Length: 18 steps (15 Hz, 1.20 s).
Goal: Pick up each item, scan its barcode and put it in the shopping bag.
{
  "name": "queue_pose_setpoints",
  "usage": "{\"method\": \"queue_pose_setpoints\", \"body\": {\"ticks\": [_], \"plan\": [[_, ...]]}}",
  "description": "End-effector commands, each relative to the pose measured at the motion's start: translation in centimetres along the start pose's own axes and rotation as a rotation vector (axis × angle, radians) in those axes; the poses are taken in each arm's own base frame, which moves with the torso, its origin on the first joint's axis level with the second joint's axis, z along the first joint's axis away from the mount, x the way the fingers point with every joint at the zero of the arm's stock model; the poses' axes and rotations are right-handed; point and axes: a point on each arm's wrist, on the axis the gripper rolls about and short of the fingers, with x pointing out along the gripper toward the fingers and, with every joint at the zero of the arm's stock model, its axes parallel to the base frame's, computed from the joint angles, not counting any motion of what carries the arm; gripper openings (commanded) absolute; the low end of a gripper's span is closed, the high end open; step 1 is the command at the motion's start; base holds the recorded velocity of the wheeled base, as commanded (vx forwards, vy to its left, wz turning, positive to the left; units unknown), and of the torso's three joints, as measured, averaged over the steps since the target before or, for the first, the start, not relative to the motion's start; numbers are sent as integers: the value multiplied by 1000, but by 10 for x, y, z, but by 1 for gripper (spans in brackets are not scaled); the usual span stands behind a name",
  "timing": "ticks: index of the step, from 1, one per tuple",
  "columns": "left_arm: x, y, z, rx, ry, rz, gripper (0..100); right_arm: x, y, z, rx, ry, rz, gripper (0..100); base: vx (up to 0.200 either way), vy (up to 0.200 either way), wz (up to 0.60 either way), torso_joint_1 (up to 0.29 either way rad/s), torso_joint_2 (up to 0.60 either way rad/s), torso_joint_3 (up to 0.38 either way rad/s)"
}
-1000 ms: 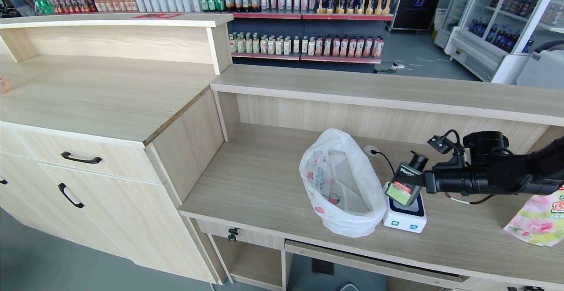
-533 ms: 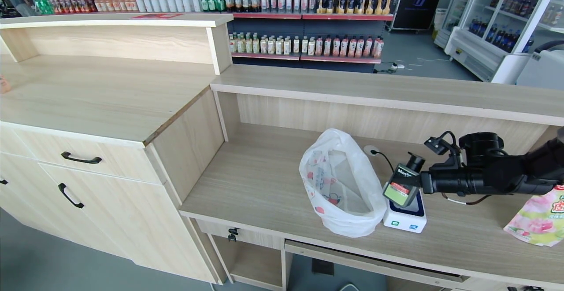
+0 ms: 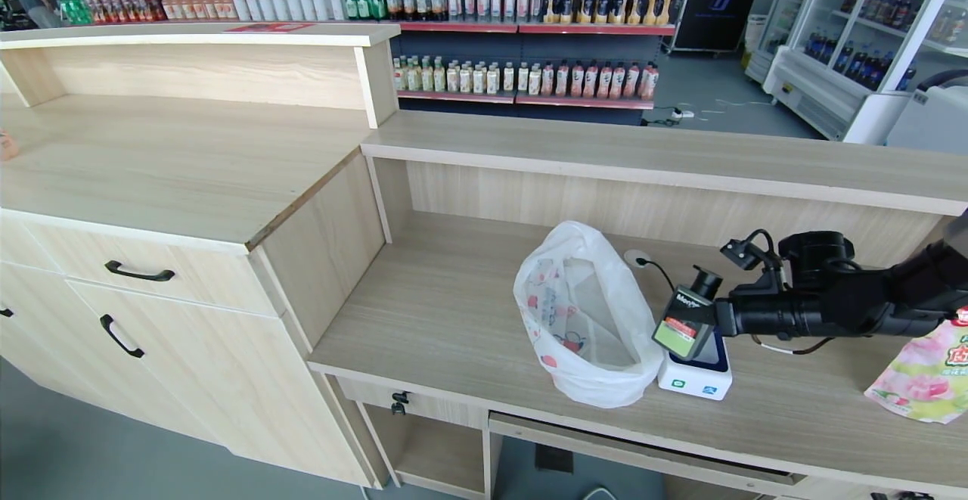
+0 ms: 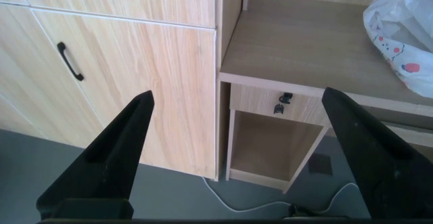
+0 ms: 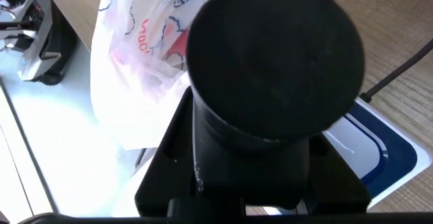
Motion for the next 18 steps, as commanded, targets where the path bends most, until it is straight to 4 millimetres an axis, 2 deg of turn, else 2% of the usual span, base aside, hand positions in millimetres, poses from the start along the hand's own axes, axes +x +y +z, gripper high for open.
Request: {"method": "queue_pose_setpoints", "body": {"ticks": [1, 8, 9, 10, 11, 12, 14, 15, 18], "plan": [[0, 0, 0, 0, 1, 0, 100, 1, 0, -1, 1, 2, 1, 0, 0, 0, 0, 0, 0, 0], [0, 0, 0, 0, 1, 0, 100, 2, -1, -1, 0, 3, 0, 0, 0, 0, 0, 0, 0, 0], [0, 0, 0, 0, 1, 0, 100, -4, 3, 18, -77, -57, -13, 0, 0, 0, 0, 0, 0, 0], [0, 0, 0, 0, 1, 0, 100, -19, 17, 42, -180, -145, -30, 0, 0, 0, 0, 0, 0, 0], [0, 0, 0, 0, 1, 0, 100, -40, 33, 59, -282, -218, -70, 0, 0, 0, 0, 0, 0, 0], [0, 0, 0, 0, 1, 0, 100, -65, 43, 68, -412, -264, -189, 0, 0, 0, 0, 0, 0, 0], [0, 0, 0, 0, 1, 0, 100, -104, 56, 67, -633, -228, -456, 0, 0, 0, 0, 0, 0, 0], [0, 0, 0, 0, 1, 0, 100, -118, 62, 64, -676, -222, -489, 0, 0, 0, 0, 0, 0, 0], [0, 0, 0, 0, 1, 0, 100, -128, 71, 70, -709, -248, -515, 0, 0, 0, 400, 0, 0, 0]]}}
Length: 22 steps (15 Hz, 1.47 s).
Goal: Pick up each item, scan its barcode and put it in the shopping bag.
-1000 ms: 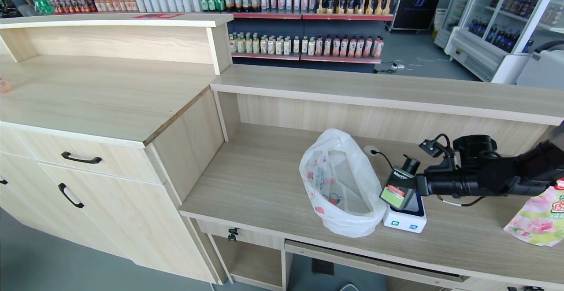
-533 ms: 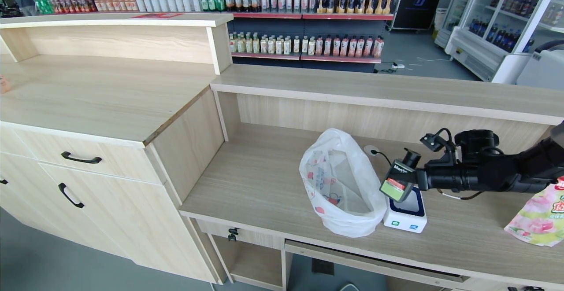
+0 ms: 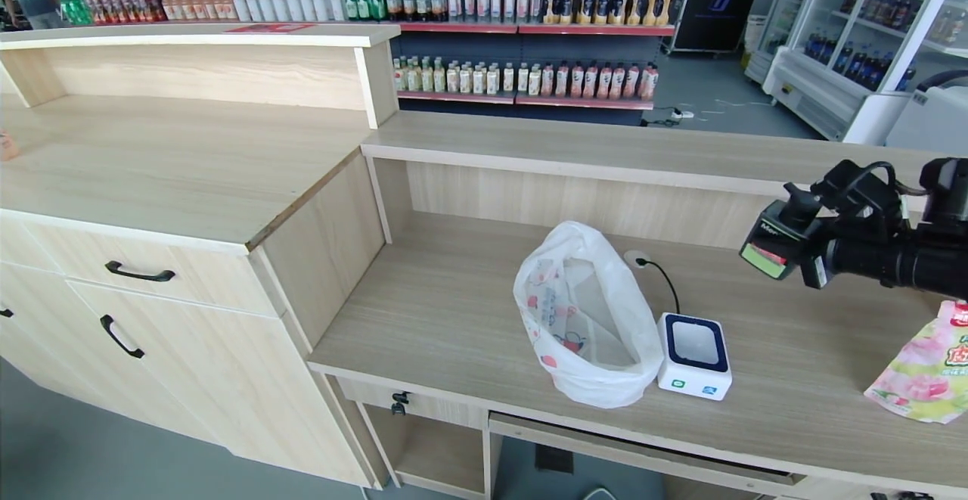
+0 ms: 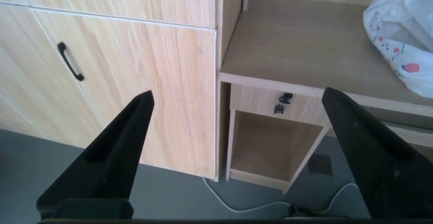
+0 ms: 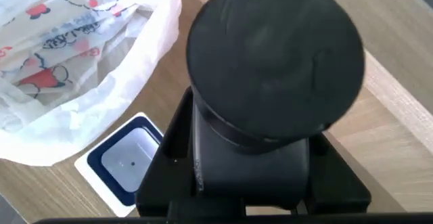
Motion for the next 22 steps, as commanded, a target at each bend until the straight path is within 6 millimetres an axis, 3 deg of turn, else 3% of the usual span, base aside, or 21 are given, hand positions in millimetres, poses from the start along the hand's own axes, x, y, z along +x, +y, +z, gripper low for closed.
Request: {"method": "queue_pose_setpoints", "body": {"ticks": [1, 3, 5, 9, 12, 16, 22], "plan": [[0, 0, 0, 0, 2, 0, 100, -14, -4, 20, -50, -63, -58, 0, 0, 0, 600, -7, 2, 7], [0, 0, 0, 0, 2, 0, 100, 9, 5, 34, -42, -151, -64, 0, 0, 0, 600, 5, 0, 5], [0, 0, 0, 0, 2, 0, 100, 44, 15, 31, 61, -174, -6, 0, 0, 0, 0, 0, 0, 0], [0, 0, 0, 0, 2, 0, 100, 111, 41, -4, 148, -109, 109, 0, 0, 0, 0, 0, 0, 0], [0, 0, 0, 0, 2, 0, 100, 142, 58, -19, 181, -90, 160, 0, 0, 0, 0, 0, 0, 0], [0, 0, 0, 0, 2, 0, 100, 171, 65, -39, 187, -76, 178, 0, 0, 0, 0, 0, 0, 0], [0, 0, 0, 0, 2, 0, 100, 194, 78, -66, 205, -38, 204, 0, 0, 0, 0, 0, 0, 0]]}}
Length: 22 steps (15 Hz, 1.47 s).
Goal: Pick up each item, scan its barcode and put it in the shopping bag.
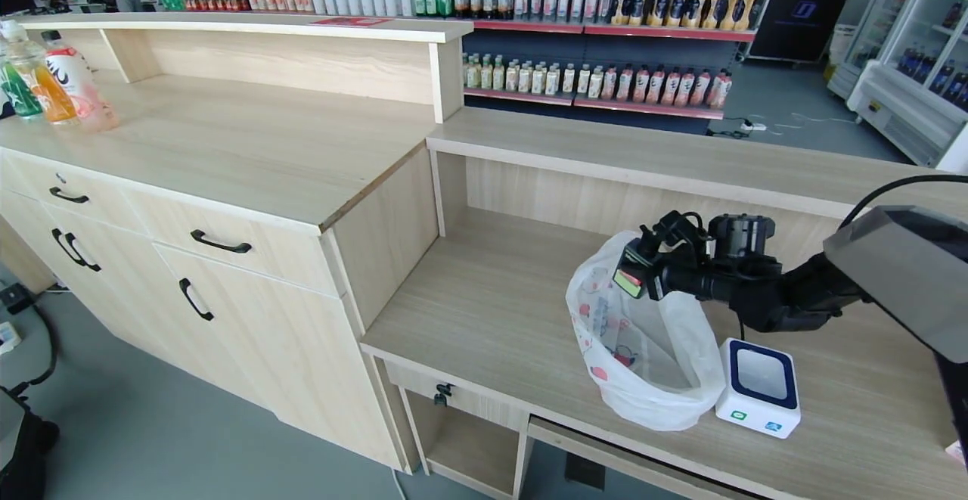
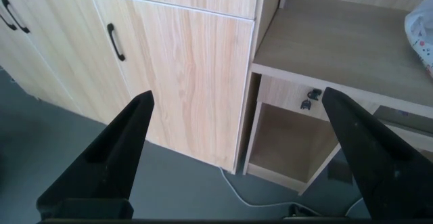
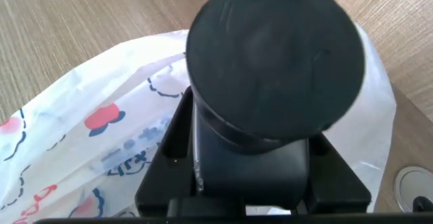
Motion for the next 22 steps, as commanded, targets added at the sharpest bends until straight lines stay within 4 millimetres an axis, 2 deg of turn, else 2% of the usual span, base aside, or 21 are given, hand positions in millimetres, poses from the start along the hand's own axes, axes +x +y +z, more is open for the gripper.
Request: {"method": "queue_pose_setpoints", "body": {"ticks": [1, 9, 17, 18, 20, 22], "plan": [[0, 0, 0, 0, 3, 0, 100, 12, 1, -16, 12, 18, 10, 0, 0, 0, 0, 0, 0, 0], [0, 0, 0, 0, 2, 0, 100, 39, 19, -36, 15, 35, 57, 0, 0, 0, 0, 0, 0, 0], [0, 0, 0, 0, 2, 0, 100, 40, 23, -47, 29, 78, 39, 0, 0, 0, 0, 0, 0, 0], [0, 0, 0, 0, 2, 0, 100, 40, 23, -47, 27, 76, 38, 100, 0, 0, 0, 0, 0, 0], [0, 0, 0, 0, 2, 0, 100, 40, 22, -44, 24, 67, 34, 100, 0, 0, 0, 0, 0, 0], [0, 0, 0, 0, 2, 0, 100, 35, 16, -25, 23, 32, 18, 100, 0, 0, 0, 0, 0, 0]]}}
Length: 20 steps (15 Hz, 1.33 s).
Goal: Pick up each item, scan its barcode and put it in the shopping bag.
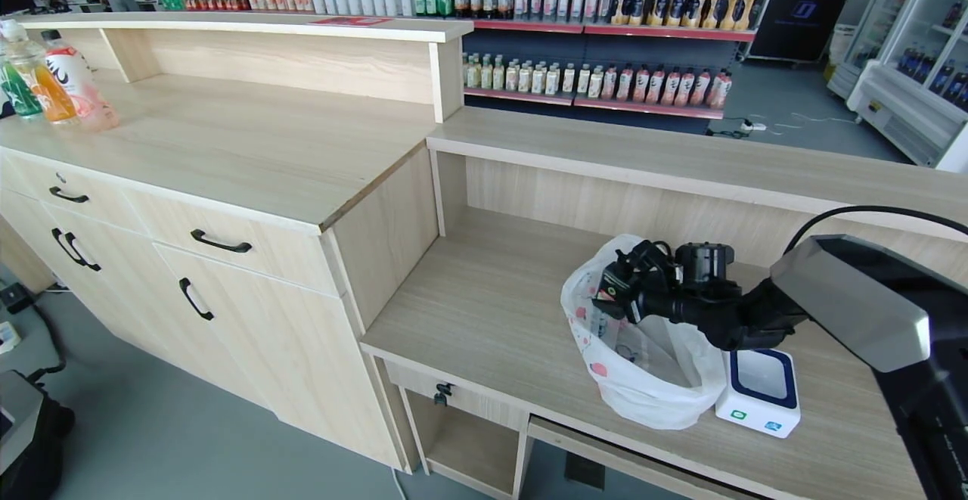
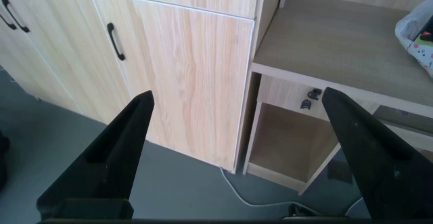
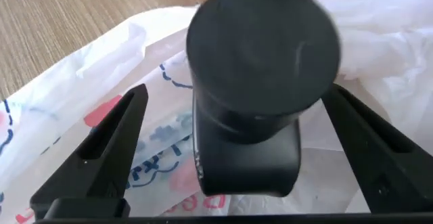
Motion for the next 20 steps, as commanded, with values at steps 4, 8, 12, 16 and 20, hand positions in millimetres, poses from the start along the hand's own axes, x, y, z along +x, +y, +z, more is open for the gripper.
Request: {"method": "queue_pose_setpoints", "body": {"ticks": [4, 8, 12, 16, 20], "plan": [[0, 0, 0, 0, 1, 1, 100, -64, -11, 99, 22, -155, -61, 100, 0, 0, 0, 0, 0, 0], [0, 0, 0, 0, 1, 1, 100, -170, -9, 128, 1, -165, -180, 100, 0, 0, 0, 0, 0, 0], [0, 0, 0, 0, 1, 1, 100, -239, 2, 162, -8, -154, -357, 100, 0, 0, -600, 0, 2, 1], [0, 0, 0, 0, 1, 1, 100, -263, -5, 195, 191, -92, -718, 100, 0, 0, -600, 4, 2, 7], [0, 0, 0, 0, 1, 1, 100, -248, -45, 164, 653, 127, -1111, 100, 0, 0, -450, 1, 3, 2]]}}
